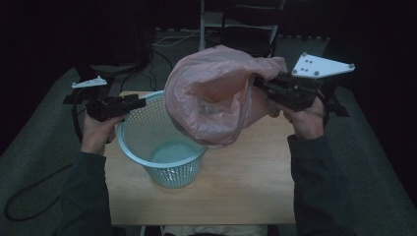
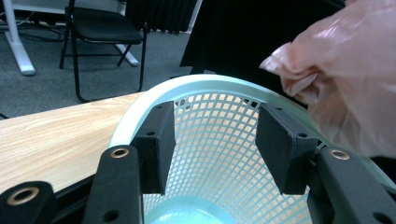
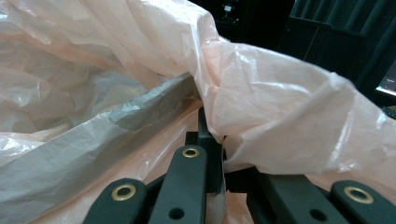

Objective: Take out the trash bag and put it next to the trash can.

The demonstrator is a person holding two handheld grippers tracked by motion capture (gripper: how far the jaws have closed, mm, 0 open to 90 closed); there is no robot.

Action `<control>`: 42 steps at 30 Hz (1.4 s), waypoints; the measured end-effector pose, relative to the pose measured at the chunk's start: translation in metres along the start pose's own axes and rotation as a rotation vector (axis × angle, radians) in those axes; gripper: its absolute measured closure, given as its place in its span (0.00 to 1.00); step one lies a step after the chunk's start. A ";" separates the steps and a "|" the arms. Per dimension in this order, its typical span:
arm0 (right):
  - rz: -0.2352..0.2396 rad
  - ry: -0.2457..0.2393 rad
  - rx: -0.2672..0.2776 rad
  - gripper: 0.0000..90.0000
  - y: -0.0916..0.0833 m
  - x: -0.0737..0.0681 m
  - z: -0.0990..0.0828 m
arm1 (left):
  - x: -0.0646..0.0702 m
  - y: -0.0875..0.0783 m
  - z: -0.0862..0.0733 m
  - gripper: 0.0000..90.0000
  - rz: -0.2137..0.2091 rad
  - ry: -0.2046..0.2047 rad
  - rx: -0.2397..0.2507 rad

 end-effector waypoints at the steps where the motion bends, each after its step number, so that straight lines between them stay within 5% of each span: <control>1: -0.002 -0.002 0.004 0.97 -0.003 0.001 0.000 | 0.000 -0.001 0.000 0.53 0.002 -0.003 0.002; 28: -0.045 0.022 -0.030 0.97 -0.059 0.018 -0.028 | -0.002 0.000 -0.003 0.53 -0.004 -0.013 0.005; 42: -0.048 0.057 -0.104 0.96 -0.066 0.024 -0.056 | -0.002 0.003 -0.003 0.53 -0.010 -0.018 0.008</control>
Point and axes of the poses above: each handheld gripper's, and its own axes: y roughly forward along the jaws, z roughly out of its top, x roughly to its right, the point moved 9 cm from there along y, roughly forward along the jaws, and after that the axes turned 5 degrees about y, right-handed, at the moved point
